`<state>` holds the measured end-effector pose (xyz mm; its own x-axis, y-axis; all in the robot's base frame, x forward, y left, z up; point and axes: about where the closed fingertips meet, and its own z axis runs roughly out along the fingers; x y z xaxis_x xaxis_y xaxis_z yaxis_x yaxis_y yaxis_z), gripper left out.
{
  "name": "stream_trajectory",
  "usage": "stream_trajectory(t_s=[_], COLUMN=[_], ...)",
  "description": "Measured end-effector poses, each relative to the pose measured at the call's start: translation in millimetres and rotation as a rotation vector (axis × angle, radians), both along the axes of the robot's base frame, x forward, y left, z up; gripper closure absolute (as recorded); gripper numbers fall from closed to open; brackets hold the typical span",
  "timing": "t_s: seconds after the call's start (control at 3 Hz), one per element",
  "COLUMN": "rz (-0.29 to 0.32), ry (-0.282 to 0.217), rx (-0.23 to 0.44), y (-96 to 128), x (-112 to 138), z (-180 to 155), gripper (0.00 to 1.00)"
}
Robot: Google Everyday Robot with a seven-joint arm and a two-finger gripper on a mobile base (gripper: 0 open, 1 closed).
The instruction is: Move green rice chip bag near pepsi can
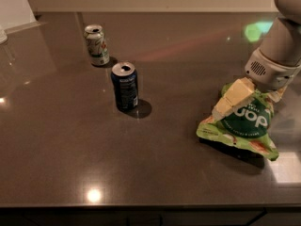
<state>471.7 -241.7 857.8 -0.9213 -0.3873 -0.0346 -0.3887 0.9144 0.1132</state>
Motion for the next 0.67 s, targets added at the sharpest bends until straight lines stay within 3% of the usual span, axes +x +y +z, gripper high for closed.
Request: stream_trajectory(t_s=[0.33,0.67], rz=[0.016,0.03], ry=[0.018,0.005], rx=[0.003,-0.046], y=[8.5,9.2], x=[-3.4,-7.5], z=[-8.4,-6.5], gripper=[0.0,0.18])
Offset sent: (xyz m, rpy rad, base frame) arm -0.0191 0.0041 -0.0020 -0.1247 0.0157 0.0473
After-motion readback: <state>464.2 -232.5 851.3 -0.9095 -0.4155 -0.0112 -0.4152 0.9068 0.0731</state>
